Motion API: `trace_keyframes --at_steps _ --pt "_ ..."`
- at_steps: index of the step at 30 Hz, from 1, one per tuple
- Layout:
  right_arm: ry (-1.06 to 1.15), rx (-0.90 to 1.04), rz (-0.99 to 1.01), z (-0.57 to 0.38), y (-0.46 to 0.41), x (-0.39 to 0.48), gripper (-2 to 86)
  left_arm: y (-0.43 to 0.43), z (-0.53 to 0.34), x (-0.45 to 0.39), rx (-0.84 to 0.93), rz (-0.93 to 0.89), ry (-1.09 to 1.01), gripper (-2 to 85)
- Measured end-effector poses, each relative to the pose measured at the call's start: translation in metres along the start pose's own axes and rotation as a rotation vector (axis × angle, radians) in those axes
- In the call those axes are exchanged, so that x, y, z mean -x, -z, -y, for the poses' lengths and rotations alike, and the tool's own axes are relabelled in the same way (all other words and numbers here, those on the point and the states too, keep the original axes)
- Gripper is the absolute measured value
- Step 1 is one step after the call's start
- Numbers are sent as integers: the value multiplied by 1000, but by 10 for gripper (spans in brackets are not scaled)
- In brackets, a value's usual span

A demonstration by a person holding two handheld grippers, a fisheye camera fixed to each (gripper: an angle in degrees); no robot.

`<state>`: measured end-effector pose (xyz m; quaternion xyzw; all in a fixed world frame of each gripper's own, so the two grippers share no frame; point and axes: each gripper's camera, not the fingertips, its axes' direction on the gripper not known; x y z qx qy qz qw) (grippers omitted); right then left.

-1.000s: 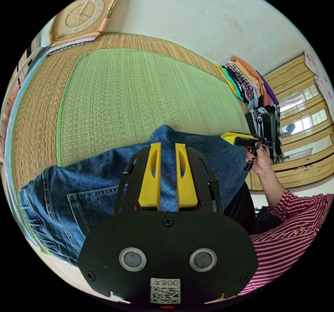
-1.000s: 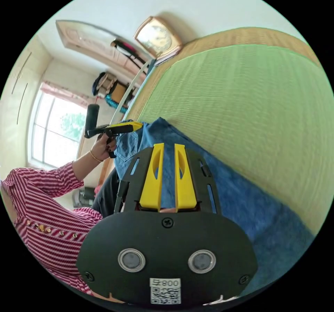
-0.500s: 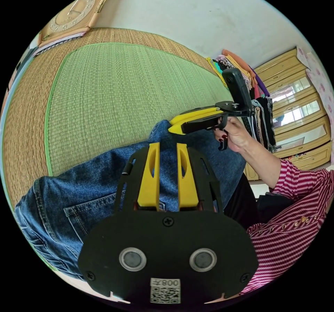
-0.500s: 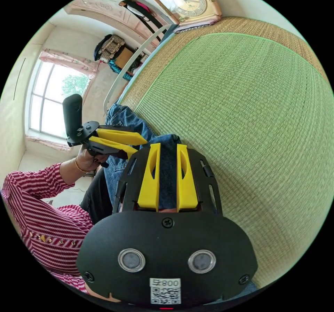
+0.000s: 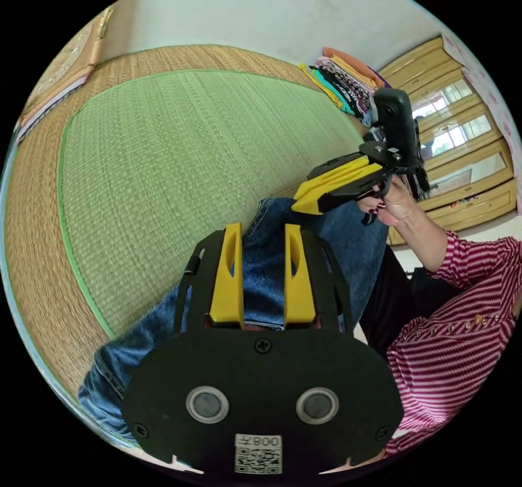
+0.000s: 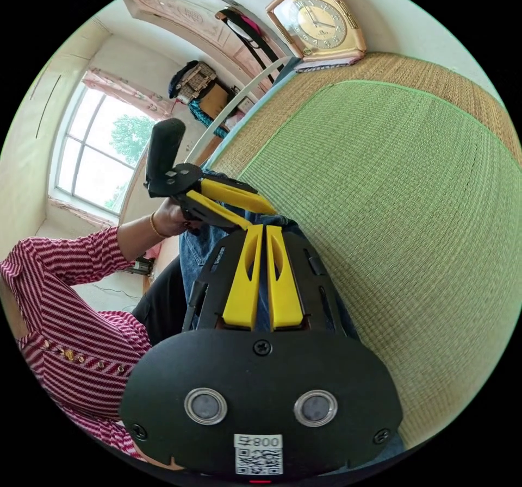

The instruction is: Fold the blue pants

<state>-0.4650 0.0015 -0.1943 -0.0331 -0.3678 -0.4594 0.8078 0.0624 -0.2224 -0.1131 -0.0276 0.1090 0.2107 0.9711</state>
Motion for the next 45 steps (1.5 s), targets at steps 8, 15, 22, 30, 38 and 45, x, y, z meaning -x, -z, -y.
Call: trace_keyframes --at_steps 8,15,22,30,38,45 --pt "-69 -18 115 -9 38 -35 23 15 -9 18 56 -7 -63 75" --pt "-98 -9 173 -4 66 -55 61 24 -21 28 42 22 -80 73" --pt "-98 27 214 25 95 -62 25 27 -28 38 51 9 -88 73" --pt "-88 -167 271 26 174 -64 2 9 -35 46 100 82 -78 61" --pt "-182 -1 37 -20 133 -39 1 -18 -47 59 102 95 -15 61" --pt "-268 30 8 -31 107 -36 1 -32 -67 59 15 125 60 63"
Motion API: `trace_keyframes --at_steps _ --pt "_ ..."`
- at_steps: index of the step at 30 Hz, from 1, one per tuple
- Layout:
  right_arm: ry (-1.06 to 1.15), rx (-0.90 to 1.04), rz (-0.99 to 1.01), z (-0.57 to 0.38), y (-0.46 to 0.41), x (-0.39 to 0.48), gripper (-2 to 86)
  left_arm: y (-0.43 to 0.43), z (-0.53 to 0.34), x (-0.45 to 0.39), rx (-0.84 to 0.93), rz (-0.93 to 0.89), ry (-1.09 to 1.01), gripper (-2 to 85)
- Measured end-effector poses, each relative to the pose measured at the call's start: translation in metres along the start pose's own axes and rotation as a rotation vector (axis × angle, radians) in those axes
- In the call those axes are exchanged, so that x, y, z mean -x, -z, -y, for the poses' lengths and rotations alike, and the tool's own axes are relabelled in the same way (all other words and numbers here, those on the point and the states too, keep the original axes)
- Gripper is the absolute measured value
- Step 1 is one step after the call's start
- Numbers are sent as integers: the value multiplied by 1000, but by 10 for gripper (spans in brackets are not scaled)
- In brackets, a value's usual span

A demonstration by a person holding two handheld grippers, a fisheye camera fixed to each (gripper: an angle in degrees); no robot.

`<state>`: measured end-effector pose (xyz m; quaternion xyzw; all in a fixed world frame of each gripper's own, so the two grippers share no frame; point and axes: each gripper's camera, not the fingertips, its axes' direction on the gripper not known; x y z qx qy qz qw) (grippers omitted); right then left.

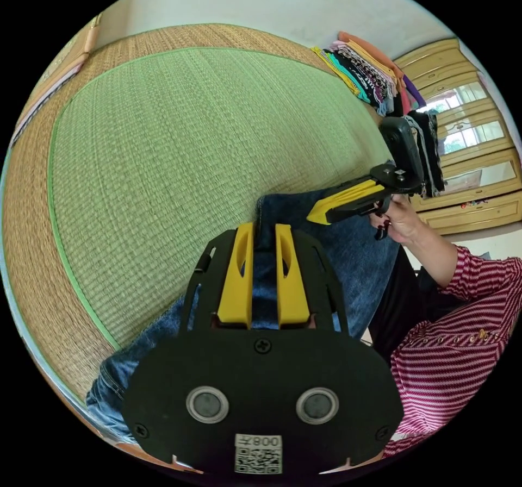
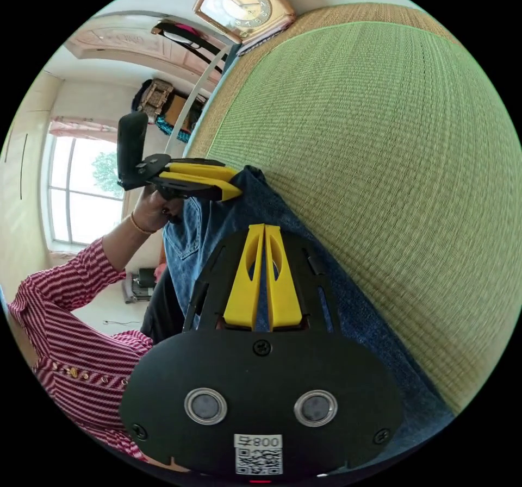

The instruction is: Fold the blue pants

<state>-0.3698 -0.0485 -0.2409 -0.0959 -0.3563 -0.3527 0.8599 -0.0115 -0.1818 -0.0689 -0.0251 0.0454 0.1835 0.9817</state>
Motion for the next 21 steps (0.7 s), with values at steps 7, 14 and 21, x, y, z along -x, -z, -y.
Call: trace_keyframes --at_steps 7,14,21 --pt "51 -80 -131 -4 9 69 1 1 -45 -11 -165 103 117 27" --pt "66 -12 -332 20 -44 108 2 -2 -127 -7 -253 253 384 4" --pt "89 -8 -408 12 -63 131 3 -45 -154 10 -209 204 458 1"
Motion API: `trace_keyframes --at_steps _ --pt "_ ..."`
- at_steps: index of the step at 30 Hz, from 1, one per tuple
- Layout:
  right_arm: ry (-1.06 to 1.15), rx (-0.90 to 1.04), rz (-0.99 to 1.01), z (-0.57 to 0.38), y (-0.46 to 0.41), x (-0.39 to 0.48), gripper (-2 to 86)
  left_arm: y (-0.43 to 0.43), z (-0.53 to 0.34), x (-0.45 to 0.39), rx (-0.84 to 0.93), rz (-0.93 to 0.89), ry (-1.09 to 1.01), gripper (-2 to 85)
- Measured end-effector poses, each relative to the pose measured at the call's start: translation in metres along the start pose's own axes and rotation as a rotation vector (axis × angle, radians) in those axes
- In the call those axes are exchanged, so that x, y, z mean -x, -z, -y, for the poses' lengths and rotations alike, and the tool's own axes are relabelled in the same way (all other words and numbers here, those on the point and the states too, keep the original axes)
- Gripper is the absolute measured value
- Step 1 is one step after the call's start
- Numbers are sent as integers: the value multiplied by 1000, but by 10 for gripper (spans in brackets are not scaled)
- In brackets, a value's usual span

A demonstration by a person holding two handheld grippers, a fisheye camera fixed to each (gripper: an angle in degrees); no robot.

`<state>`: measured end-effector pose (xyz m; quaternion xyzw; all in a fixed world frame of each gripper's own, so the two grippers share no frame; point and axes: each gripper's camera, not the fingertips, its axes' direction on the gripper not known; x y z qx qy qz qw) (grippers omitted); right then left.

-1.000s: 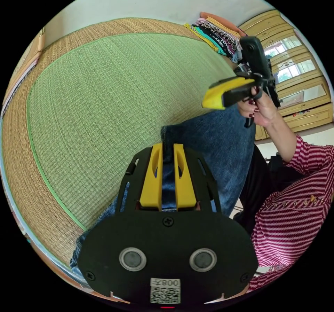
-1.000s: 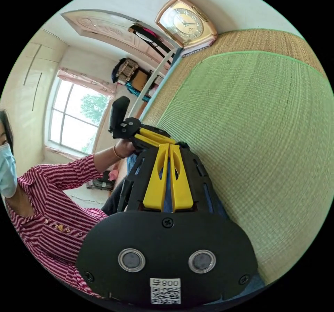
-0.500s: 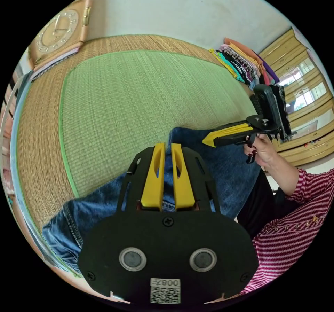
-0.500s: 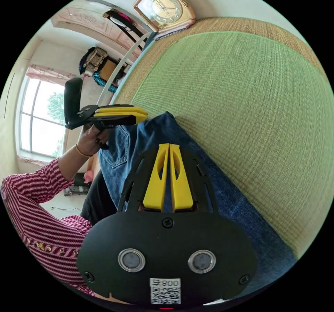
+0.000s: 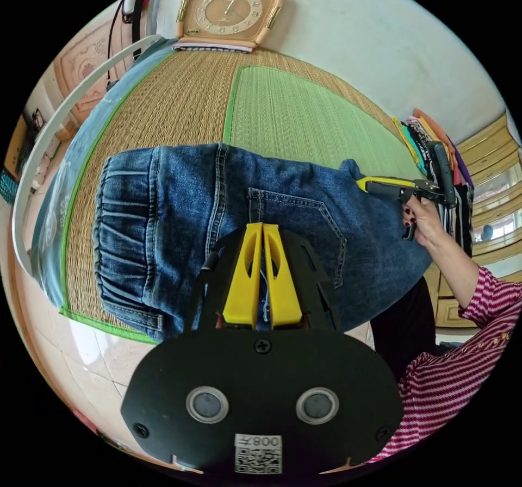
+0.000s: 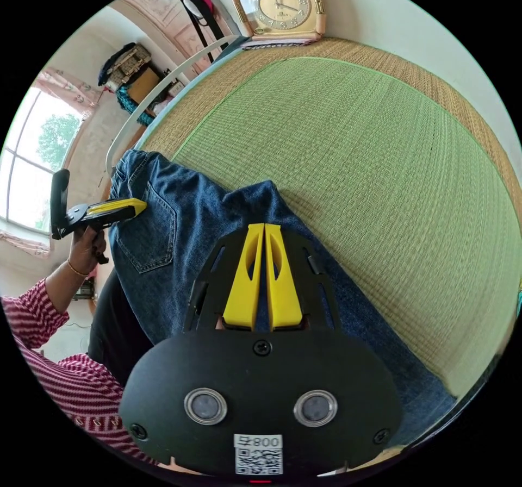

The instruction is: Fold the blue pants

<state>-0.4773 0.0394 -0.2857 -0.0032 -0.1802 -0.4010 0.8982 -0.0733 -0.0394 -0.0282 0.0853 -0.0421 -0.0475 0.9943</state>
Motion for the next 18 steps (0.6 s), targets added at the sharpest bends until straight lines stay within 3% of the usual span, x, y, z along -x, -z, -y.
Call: trace_keyframes --at_steps 9,18 --pt "-52 22 -8 17 -24 1 2 -38 -4 -19 22 83 -64 1" --pt "-124 -19 -8 -37 -19 -9 1 -59 -3 -29 -3 -34 -28 1"
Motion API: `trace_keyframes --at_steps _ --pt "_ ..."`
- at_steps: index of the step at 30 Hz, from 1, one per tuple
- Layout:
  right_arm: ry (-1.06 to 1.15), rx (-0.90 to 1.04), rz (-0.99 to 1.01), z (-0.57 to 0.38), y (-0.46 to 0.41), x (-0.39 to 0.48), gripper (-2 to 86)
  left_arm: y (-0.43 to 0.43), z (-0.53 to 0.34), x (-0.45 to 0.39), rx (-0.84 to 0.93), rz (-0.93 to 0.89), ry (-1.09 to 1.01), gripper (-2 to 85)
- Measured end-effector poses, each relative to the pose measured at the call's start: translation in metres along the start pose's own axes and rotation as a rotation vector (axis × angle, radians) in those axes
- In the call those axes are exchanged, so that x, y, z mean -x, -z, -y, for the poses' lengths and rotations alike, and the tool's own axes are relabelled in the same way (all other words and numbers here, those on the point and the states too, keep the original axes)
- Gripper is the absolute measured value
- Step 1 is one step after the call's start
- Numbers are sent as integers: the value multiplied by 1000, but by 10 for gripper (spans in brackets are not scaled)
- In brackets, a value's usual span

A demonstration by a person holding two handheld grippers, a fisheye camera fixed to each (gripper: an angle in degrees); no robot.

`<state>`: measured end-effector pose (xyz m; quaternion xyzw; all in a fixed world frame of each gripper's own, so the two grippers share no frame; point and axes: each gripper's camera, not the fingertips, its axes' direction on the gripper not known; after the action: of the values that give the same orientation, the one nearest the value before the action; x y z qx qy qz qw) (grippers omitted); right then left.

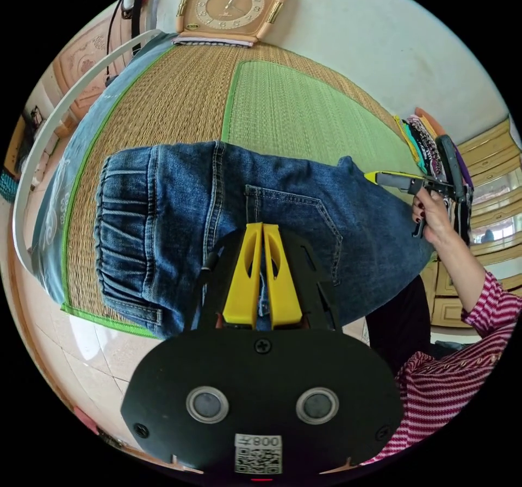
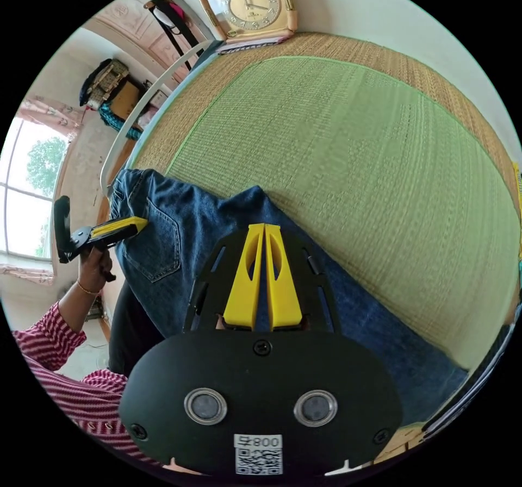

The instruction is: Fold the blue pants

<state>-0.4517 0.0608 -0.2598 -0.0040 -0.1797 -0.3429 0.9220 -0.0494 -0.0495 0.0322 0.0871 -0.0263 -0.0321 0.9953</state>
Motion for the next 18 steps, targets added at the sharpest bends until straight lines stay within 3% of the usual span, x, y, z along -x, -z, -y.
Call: trace_keyframes --at_steps 4,9,18 --pt "-88 -55 47 -77 16 -37 1 -9 -7 -21 -21 -116 -62 1" --pt "-220 -58 67 -187 12 -78 1 -45 -13 -69 77 -241 -187 0" --pt "-419 -74 68 -347 -43 -133 1 -109 5 -135 233 -223 -272 0"
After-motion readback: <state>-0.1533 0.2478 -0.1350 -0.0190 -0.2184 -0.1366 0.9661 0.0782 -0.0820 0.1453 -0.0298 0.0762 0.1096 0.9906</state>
